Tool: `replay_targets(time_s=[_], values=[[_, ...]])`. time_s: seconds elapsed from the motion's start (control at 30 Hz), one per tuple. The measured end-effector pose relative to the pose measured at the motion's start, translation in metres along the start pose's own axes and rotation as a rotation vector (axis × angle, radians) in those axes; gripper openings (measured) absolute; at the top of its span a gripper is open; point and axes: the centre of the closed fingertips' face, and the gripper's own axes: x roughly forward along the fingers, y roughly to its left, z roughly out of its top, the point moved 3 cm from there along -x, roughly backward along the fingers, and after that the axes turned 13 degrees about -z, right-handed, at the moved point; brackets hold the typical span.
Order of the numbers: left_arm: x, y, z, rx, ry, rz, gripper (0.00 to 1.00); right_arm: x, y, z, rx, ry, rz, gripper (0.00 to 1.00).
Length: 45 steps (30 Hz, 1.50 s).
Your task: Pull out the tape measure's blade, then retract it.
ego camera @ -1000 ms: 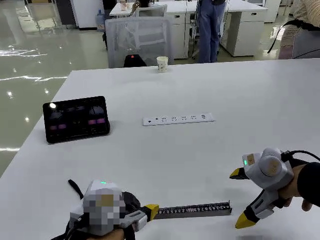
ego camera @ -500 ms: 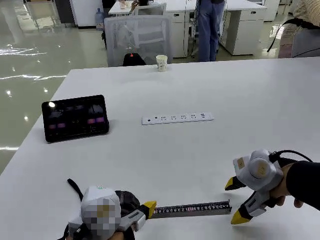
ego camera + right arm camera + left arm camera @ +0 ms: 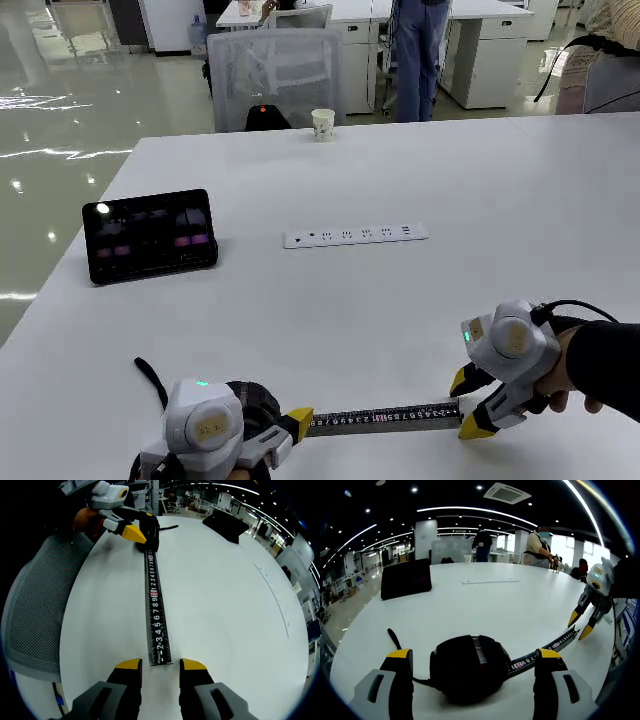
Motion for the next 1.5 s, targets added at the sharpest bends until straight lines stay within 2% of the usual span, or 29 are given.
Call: replay_targets(time_s=[0.07, 0.47, 0.53, 0.87, 1.0, 1.07, 1.2, 1.27, 1.5], values=[[0.000, 0.001, 0.000, -0.004, -0.001, 0.002, 0.99, 0.000, -0.001, -0.001, -0.008, 0.003, -0.010, 0.20], [0.001, 0.002, 0.000, -0.021, -0.004, 0.008, 0.99, 0.003, -0.004, 0.000, 0.005, 0.000, -0.001, 0.12], [0.001, 0.004, -0.001, -0.038, -0.004, 0.013, 0.99, 0.003, -0.004, 0.000, -0.022, 0.005, 0.010, 0.12], [0.003, 0.008, -0.004, -0.073, -0.007, 0.039, 0.99, 0.004, -0.002, 0.003, -0.065, 0.043, 0.021, 0.12], [0.003, 0.010, -0.005, -0.098, -0.008, 0.051, 0.95, 0.004, -0.002, 0.003, -0.053, 0.059, 0.016, 0.12], [0.004, 0.010, -0.008, -0.136, 0.003, 0.043, 0.93, 0.004, -0.003, 0.003, -0.053, 0.065, 0.015, 0.12], [0.004, 0.009, -0.010, -0.147, 0.007, 0.039, 0.88, 0.004, -0.002, 0.004, -0.016, 0.085, -0.005, 0.12], [0.004, 0.008, -0.011, -0.155, 0.014, 0.037, 0.82, 0.005, -0.002, 0.004, -0.029, 0.090, -0.004, 0.12], [0.004, 0.013, -0.012, -0.163, 0.017, 0.063, 0.75, 0.004, -0.001, 0.004, -0.029, 0.092, 0.001, 0.12]])
